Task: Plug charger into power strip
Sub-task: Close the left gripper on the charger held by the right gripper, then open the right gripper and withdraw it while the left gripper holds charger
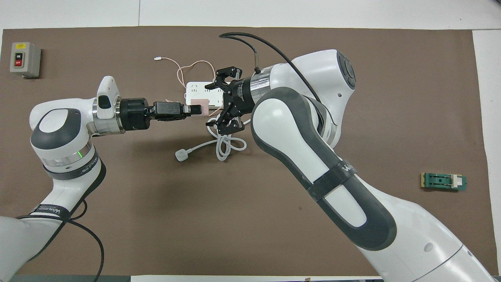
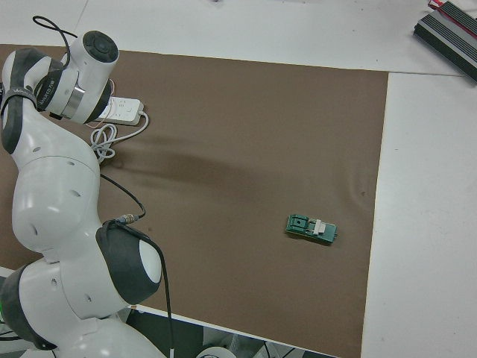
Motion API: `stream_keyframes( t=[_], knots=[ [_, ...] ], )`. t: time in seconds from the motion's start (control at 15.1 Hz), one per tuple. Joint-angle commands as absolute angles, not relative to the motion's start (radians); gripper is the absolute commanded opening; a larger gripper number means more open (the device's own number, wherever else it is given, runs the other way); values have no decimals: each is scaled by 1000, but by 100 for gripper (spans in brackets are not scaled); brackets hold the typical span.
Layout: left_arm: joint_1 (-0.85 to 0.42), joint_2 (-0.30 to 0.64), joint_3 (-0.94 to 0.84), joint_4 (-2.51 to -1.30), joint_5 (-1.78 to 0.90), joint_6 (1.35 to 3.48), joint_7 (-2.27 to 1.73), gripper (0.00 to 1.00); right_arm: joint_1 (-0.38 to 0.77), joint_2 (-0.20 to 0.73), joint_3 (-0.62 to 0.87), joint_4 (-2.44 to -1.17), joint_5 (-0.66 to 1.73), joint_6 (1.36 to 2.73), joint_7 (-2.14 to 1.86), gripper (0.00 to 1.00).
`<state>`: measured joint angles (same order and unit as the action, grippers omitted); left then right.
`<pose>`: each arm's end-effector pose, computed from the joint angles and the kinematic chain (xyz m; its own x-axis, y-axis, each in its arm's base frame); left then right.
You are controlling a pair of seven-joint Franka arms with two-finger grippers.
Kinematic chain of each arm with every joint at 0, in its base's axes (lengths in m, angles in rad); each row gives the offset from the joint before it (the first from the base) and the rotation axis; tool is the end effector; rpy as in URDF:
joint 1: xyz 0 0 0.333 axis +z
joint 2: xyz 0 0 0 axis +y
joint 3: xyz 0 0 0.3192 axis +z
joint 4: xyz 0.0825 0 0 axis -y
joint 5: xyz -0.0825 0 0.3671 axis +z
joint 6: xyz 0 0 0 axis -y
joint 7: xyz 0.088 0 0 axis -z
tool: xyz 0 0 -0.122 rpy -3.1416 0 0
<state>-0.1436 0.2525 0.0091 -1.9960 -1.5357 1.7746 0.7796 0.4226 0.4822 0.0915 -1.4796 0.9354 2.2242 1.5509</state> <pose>0.5625 -0.1789 0.3830 0.9933 -0.0147 0.1148 -0.1157 -0.1552 0.9811 0.6116 0.3719 0.4378 0.0234 -0.6392 -0.7687 -0.9996 -0.0041 -0.0270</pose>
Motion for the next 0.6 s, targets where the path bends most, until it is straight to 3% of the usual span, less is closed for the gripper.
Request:
stream_keyframes(
  t=[0.0,0.53],
  knots=[
    [-109,253,11,-1953,-1453,1770,782,0,371,489,94,-1418,934,2203,1589,100],
    [20,256,14,-1786,-978,1720,781,0,135,381,94,-1356,632,1903,1383,100]
  ],
)
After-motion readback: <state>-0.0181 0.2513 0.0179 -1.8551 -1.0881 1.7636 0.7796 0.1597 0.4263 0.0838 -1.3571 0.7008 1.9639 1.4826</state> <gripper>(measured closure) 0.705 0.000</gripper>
